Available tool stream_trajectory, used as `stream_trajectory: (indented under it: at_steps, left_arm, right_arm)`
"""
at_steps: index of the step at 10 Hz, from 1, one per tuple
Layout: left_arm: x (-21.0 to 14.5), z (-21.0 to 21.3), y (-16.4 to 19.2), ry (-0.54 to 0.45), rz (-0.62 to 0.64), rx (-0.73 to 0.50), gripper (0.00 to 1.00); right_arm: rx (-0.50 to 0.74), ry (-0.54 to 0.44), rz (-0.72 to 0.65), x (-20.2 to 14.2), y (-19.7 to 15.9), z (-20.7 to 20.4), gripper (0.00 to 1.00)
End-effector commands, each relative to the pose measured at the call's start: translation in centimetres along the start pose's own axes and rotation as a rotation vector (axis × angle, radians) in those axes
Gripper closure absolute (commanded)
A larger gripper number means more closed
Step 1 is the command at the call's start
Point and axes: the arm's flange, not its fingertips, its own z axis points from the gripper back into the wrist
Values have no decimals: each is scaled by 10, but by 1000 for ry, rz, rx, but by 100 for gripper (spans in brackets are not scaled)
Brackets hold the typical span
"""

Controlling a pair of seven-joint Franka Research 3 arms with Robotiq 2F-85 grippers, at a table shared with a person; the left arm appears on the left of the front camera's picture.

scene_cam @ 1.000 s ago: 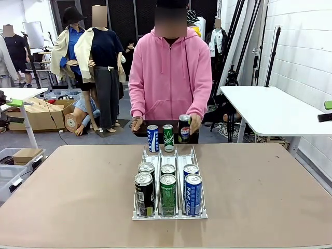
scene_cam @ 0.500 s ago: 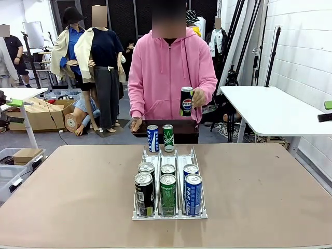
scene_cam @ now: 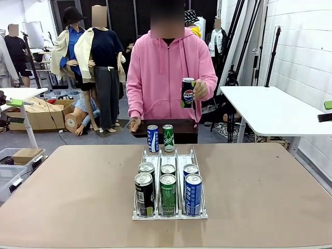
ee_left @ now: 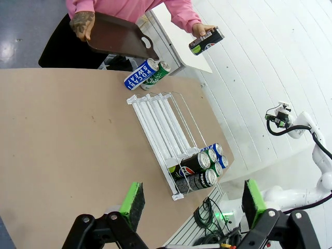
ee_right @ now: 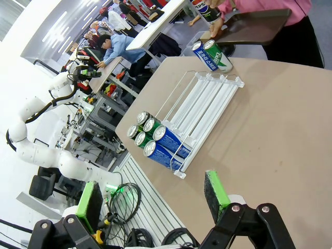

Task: Retrieve and hand over the desired beverage to the person.
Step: Pick up a can of the same type that the person held from the Automatic Can Dispenser.

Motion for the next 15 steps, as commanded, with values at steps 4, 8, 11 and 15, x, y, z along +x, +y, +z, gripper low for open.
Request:
stream_trajectory:
  at_steps: [4,8,11,15]
  left_arm:
    - [0,2,-2,-6,1,-4,0]
    - [0,2,-2,-6,1,-4,0]
    - [0,2,-2,-6,1,-4,0]
    - [0,2,-2,-6,1,-4,0]
  right_arm:
    - [11,-2,12,0,-1,1,0]
    - [11,-2,12,0,-1,1,0]
    - [11,-2,12,0,-1,1,0]
    - [11,-2,12,0,-1,1,0]
